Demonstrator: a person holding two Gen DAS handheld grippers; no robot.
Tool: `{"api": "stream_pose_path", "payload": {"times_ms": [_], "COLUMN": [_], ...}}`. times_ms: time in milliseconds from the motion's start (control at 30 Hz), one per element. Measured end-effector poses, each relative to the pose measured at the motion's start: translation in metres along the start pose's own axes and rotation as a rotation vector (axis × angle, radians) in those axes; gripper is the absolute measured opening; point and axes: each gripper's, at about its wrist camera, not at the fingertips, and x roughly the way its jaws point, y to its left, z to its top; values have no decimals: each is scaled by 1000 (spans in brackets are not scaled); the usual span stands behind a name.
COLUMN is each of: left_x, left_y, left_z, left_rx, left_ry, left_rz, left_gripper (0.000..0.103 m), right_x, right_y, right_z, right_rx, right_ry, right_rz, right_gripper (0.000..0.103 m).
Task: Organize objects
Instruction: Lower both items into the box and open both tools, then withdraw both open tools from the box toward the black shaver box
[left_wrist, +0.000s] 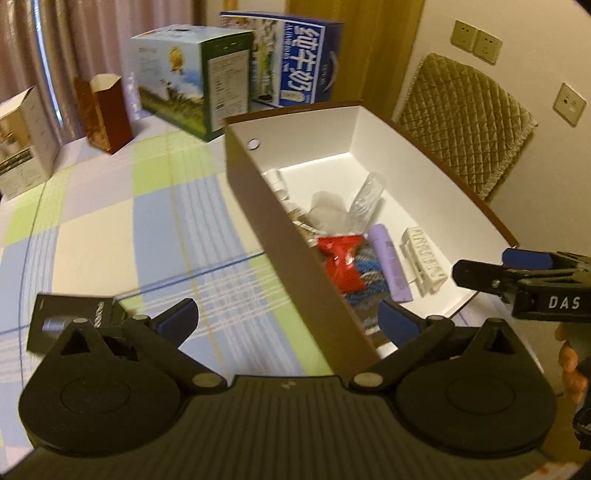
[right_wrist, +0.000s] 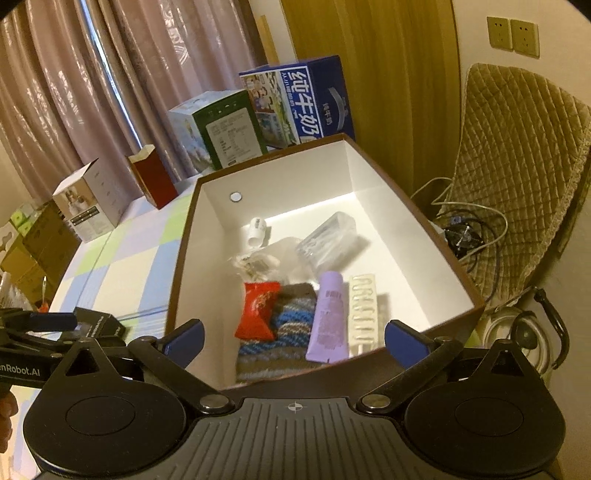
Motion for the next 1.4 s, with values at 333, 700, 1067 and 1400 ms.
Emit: {"api": "stream_pose_path", "payload": {"times_ms": [333,700,1067,1400], "left_x": [-25,-51,-71,-83], "left_y": [28,69,112,151], "left_z": [-39,-76,-105,-122], "left_rx": [-23,-58,-90,-135], "left_ry": [7,18,27,36], "left_rz": [24,54,83,118], "left_gripper": [102,102,102,102], "right_x": [-15,-15,-4,12], "right_y": [38,94,142,176], "right_z": [-26,-56,-75,-87], "right_rx": [-8,-52,-83,-120], "right_ry": [20,58,90,125], "right_rz": [32,89,117,133], "right_gripper": [101,101,101,101]}}
